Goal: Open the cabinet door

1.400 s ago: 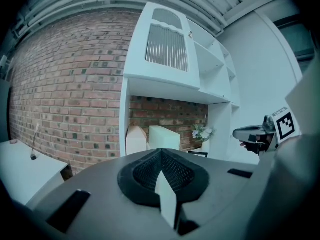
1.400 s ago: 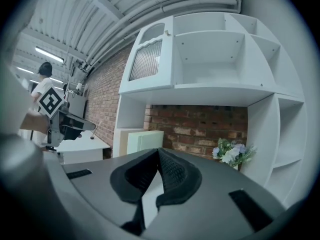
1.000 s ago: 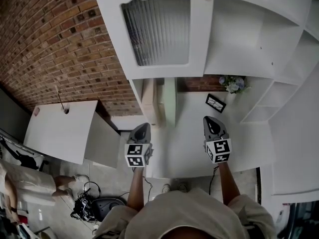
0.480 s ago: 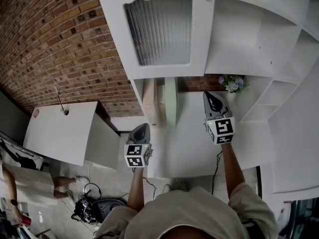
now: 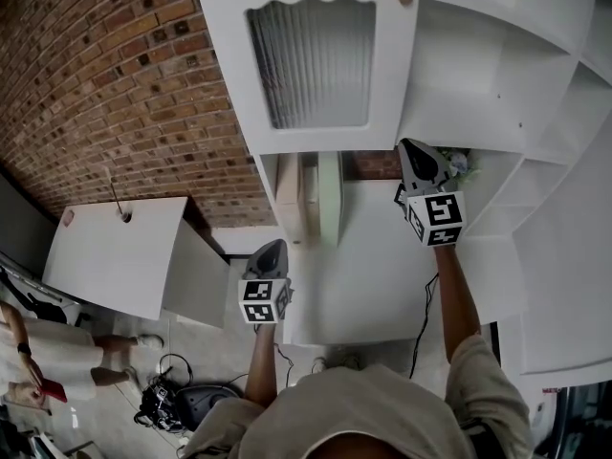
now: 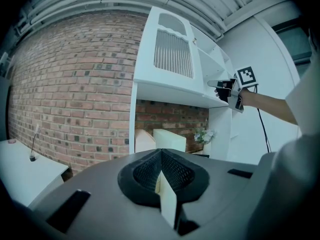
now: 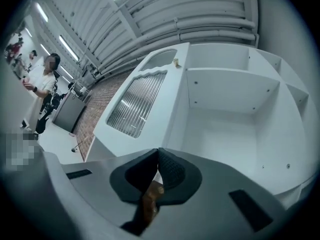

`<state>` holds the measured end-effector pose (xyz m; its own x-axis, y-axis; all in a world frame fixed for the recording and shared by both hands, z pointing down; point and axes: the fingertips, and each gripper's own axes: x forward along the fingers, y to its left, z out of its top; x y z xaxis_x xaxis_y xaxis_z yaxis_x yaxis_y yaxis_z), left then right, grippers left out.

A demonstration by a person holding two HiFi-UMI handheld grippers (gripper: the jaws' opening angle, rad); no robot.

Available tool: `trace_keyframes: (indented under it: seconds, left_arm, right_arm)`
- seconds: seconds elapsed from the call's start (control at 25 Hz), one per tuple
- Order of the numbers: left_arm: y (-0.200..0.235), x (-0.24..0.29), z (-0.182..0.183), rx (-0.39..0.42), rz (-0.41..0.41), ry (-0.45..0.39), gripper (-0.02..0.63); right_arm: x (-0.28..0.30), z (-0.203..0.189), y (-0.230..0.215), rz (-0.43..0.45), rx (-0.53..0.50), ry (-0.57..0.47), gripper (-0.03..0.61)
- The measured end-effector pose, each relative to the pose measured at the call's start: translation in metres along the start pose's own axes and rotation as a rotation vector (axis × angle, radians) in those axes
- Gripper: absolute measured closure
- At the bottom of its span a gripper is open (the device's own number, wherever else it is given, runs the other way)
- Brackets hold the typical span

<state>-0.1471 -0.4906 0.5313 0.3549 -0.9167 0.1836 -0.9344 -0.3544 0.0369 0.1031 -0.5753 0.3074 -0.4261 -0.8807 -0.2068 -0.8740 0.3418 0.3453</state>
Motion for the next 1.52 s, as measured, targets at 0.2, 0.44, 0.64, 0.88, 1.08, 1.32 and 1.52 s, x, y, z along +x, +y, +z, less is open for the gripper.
trace_keyframes:
  seconds: [0.2,0.44,0.64,0.88,1.08,1.32,1.52]
  left_arm:
    - [0.003,-0.001,0.003,-0.003,0.005,-0.005,0.588]
    - [0.004,0.000,0.004,0.002,0.005,-0.008,0.588]
    - [0.009,-0.001,0.007,0.002,0.015,-0.008,0.588]
    - [0.012,-0.003,0.008,0.004,0.022,-0.008,0.588]
    - [0.019,-0.007,0.009,0.005,0.037,-0.011,0.588]
    - [0.019,-0.009,0.008,0.001,0.047,-0.006,0.588]
    - [0.014,-0.015,0.005,0.004,0.057,-0.004,0.588]
  right_arm:
    - [0.006,0.015,-0.011,0.023,0.026,-0.041,0.488]
    - [0.023,0.020,-0.004,0.101,0.041,-0.037,0.321]
    - [0.035,0.019,-0.003,0.123,0.059,-0.030,0.316]
    - [0.047,0.007,0.001,0.172,0.127,-0.006,0.285]
    - [0.052,0.005,0.006,0.187,0.136,-0.016,0.290]
    - [0.051,0.005,0.005,0.163,0.118,-0.002,0.316]
    - [0.046,0.004,0.006,0.133,0.093,0.008,0.351]
